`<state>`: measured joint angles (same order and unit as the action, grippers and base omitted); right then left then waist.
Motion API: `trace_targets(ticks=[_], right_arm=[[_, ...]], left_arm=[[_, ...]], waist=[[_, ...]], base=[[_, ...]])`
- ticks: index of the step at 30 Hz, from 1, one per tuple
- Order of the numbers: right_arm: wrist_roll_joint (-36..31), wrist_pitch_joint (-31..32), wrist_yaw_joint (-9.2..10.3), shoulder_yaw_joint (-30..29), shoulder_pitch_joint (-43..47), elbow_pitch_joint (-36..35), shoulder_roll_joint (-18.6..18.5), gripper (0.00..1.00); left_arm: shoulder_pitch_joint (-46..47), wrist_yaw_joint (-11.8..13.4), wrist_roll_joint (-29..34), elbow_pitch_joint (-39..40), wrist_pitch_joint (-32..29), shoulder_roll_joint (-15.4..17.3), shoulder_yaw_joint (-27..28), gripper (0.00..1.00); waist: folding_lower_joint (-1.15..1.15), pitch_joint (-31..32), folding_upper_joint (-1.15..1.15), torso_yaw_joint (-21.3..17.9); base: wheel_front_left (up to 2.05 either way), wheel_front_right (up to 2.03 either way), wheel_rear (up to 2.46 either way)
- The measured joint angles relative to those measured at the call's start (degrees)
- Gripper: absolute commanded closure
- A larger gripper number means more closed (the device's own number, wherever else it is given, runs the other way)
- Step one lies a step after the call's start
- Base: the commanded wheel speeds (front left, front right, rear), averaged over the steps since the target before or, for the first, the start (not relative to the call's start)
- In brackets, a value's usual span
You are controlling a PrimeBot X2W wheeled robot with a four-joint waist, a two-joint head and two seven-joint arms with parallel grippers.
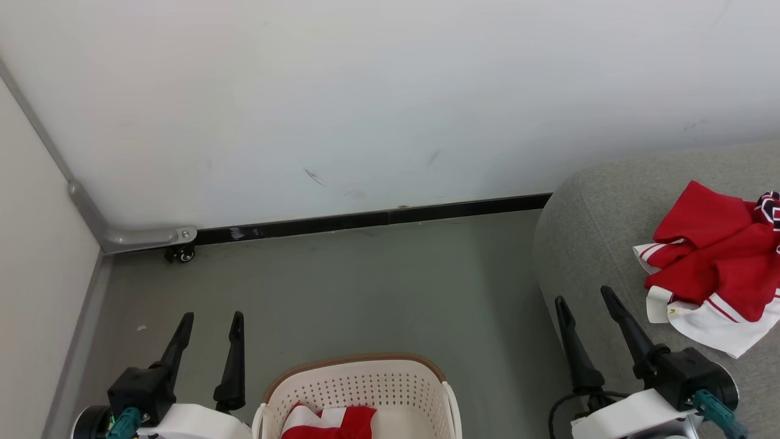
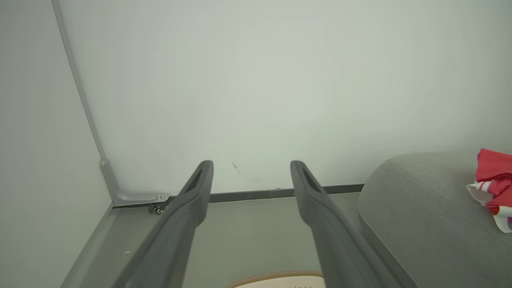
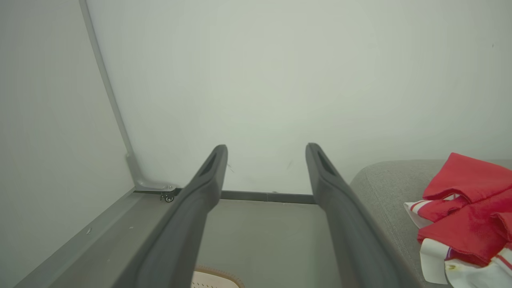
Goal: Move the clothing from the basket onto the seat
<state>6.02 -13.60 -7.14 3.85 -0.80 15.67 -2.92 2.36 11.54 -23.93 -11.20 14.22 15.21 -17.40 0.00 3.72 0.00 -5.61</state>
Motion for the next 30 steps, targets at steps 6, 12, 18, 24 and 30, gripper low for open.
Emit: trace_targets(ticks=[6, 12, 18, 24, 30], right_arm=[[-0.2, 0.5, 0.00, 0.1, 0.8, -2.0, 0.1, 0.00], [0.0, 1.0, 0.00, 0.1, 0.8, -3.8, 0.1, 0.00], [0.1, 1.1, 0.00, 0.1, 0.8, -5.0, 0.1, 0.00], [0.2, 1.5, 0.00, -0.1, 1.0, -6.5, 0.1, 0.00], [0.1, 1.8, 0.00, -0.4, 1.1, -8.0, 0.1, 0.00]], left_arm=[[0.0, 0.1, 0.6, 0.2, 0.0, 0.0, 1.1, 0.00], [-0.3, 0.1, 1.0, 0.3, 0.0, -0.2, 1.5, 0.00], [-1.1, 0.1, 1.5, 0.7, 0.0, -0.3, 2.2, 0.00], [-1.2, 0.1, 1.6, 1.3, 0.0, -0.3, 3.0, 0.00], [-1.2, 0.0, 2.6, 1.9, 0.0, -0.3, 3.1, 0.00]], waist=[[0.00, -0.4, 0.00, 0.0], [0.00, -1.1, 0.00, 0.3], [0.00, -1.6, 0.00, 0.5], [0.00, -2.3, 0.00, 0.8], [0.00, -3.2, 0.00, 1.0]], base=[[0.00, 0.00, 0.00], [0.00, 0.00, 0.00], [0.00, 0.00, 0.00], [0.00, 0.00, 0.00], [0.00, 0.00, 0.00]])
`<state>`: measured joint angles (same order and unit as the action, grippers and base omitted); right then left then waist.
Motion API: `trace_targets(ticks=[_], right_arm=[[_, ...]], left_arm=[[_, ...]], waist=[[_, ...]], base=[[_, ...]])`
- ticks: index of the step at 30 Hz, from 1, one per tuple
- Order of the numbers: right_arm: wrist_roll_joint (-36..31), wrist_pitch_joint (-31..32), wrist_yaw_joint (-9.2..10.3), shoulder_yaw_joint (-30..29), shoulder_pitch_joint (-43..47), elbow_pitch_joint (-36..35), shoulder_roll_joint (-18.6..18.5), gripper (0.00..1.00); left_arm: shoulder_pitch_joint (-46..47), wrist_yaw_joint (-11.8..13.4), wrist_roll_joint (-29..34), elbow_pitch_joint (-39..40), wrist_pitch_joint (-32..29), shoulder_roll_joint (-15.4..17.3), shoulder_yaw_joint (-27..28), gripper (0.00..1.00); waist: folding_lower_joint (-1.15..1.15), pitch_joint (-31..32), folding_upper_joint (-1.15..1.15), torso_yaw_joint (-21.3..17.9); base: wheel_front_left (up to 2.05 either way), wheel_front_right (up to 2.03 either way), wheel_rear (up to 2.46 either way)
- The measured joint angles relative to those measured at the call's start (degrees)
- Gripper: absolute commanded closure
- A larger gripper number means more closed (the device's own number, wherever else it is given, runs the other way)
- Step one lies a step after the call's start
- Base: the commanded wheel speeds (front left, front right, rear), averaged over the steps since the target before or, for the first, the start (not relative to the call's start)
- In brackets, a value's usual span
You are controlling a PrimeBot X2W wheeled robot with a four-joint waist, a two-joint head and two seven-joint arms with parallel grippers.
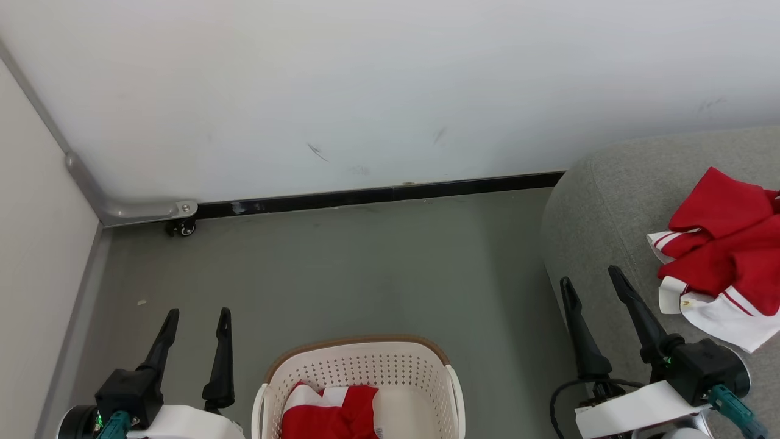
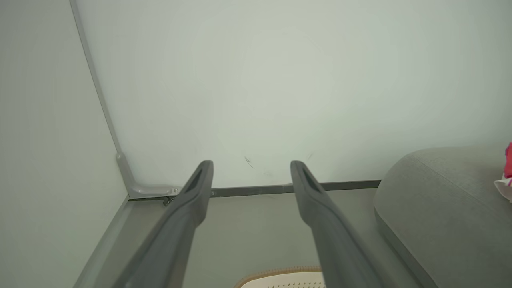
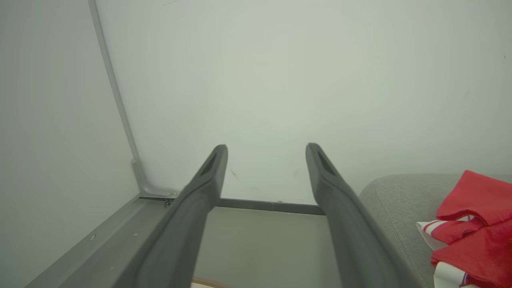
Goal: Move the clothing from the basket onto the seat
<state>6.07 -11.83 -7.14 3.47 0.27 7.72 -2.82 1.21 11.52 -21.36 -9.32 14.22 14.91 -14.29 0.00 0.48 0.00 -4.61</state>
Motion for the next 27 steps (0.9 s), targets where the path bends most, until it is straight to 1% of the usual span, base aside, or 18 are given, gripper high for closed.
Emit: trace_targets(ticks=[11, 23, 27], right_arm=[[-1.2, 0.8, 0.00, 0.5, -0.6, -2.2, 0.0, 0.00], [-2.6, 1.3, 0.00, 0.8, -4.1, -4.8, 0.0, 0.00], [-2.8, 1.3, 0.00, 0.6, -4.8, -5.9, 0.0, 0.00]], left_arm=[[3.0, -2.0, 1.7, -0.3, 0.0, 0.9, -1.1, 0.00], [5.7, -4.6, 2.5, -5.5, 0.0, 1.7, -3.6, 0.00], [7.2, -6.1, 3.6, -7.6, 0.0, 1.7, -5.3, 0.00]], waist=[[0.00, -2.6, 0.00, 0.1], [0.00, -6.6, 0.00, 0.2], [0.00, -8.7, 0.00, 0.1]], base=[[0.00, 0.00, 0.00], [0.00, 0.00, 0.00], [0.00, 0.00, 0.00]])
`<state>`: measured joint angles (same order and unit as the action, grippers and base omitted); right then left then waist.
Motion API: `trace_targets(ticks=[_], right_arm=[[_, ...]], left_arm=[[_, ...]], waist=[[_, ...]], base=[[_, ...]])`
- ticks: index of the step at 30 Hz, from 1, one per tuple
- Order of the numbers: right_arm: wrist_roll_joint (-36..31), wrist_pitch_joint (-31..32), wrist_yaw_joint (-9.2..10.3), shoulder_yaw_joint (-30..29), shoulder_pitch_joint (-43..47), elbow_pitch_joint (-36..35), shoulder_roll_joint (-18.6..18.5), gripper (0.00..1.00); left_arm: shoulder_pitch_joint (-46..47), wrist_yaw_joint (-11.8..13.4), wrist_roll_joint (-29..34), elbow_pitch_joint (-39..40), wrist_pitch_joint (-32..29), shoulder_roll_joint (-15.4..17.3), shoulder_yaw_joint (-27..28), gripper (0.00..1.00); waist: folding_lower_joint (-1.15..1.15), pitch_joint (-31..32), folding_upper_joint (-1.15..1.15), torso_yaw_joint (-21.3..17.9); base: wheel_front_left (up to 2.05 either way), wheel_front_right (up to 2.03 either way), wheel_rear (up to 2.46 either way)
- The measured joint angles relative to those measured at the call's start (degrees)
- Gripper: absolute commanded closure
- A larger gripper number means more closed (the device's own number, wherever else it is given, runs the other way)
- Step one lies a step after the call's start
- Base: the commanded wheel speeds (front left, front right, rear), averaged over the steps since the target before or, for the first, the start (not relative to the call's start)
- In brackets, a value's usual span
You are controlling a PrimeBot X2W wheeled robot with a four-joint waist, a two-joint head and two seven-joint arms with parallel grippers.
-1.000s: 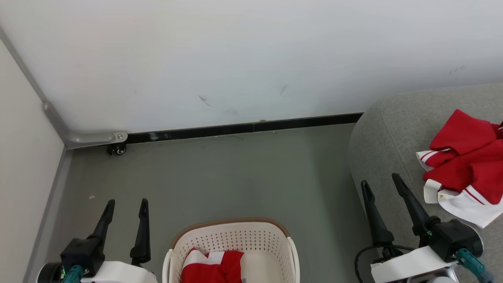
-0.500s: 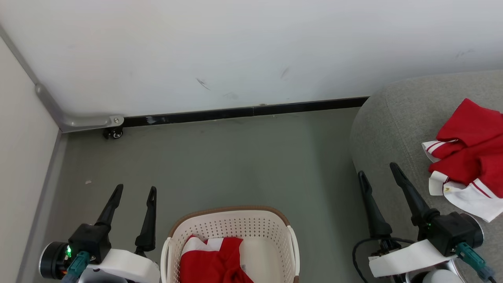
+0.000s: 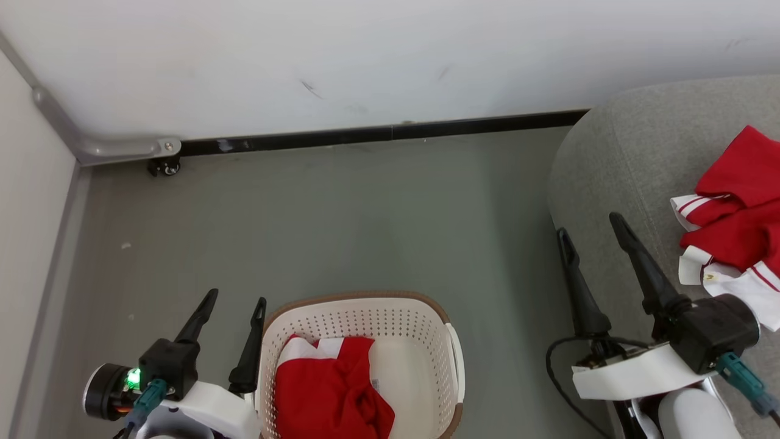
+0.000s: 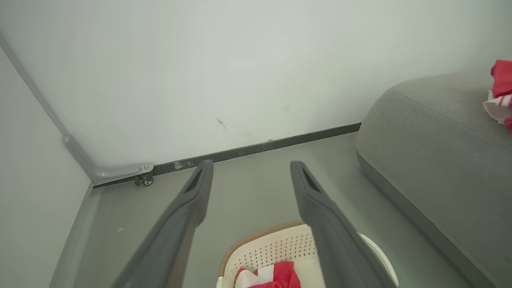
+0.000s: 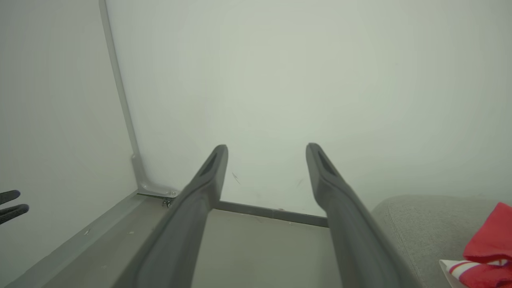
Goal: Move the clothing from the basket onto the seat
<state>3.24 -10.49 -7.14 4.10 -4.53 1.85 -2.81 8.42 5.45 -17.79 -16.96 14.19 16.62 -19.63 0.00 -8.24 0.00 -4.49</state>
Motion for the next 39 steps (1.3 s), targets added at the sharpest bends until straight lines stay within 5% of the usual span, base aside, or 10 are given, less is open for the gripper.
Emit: trace_targets(ticks=[39], right_arm=[[-0.7, -0.2, 0.00, -3.5, -11.3, -7.5, 0.0, 0.00]], left_arm=[[13.7, -5.6, 6.8, -18.1, -2.2, -2.4, -9.1, 0.00]], waist=[[0.00, -19.7, 0.00, -2.7]], base=[[0.00, 0.00, 0.00]])
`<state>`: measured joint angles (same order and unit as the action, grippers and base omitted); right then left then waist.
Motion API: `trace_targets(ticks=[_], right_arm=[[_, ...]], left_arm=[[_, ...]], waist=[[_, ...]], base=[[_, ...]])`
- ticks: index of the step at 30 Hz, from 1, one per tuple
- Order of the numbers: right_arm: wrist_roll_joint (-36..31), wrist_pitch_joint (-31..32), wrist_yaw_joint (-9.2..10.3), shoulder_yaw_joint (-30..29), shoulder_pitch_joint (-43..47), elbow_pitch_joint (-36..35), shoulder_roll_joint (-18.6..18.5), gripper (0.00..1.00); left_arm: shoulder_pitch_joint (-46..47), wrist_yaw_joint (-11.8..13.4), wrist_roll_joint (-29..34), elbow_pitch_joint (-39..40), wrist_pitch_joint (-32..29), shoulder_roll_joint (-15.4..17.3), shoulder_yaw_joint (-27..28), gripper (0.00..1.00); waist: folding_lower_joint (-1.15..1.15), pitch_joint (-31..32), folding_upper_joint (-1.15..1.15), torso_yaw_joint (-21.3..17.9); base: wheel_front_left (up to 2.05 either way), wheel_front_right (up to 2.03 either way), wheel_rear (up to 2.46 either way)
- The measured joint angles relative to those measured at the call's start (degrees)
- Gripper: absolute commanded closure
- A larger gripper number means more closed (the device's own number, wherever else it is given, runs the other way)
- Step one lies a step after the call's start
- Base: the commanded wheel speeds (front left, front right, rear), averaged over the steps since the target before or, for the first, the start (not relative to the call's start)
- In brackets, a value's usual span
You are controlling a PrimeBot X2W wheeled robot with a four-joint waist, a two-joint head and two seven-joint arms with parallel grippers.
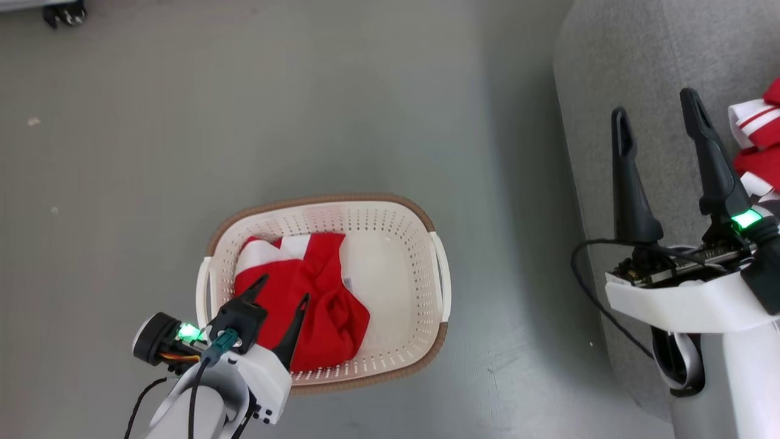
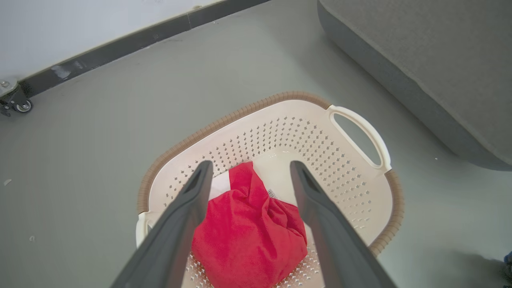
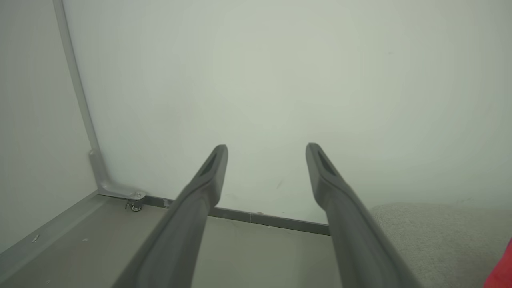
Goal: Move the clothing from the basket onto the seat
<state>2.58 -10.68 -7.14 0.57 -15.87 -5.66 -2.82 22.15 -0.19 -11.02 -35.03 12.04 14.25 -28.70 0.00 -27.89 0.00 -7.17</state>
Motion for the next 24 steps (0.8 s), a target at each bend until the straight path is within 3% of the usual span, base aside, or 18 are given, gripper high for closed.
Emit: trace_targets(ticks=[24], right_arm=[[0.5, -0.2, 0.00, -0.2, -9.3, -1.9, -0.1, 0.00]], left_arm=[[9.2, -1.6, 4.8, -9.9, -2.9, 0.5, -3.3, 0.00]], waist=[[0.00, -12.5, 0.00, -1.7]], base=[[0.00, 0.00, 0.00]])
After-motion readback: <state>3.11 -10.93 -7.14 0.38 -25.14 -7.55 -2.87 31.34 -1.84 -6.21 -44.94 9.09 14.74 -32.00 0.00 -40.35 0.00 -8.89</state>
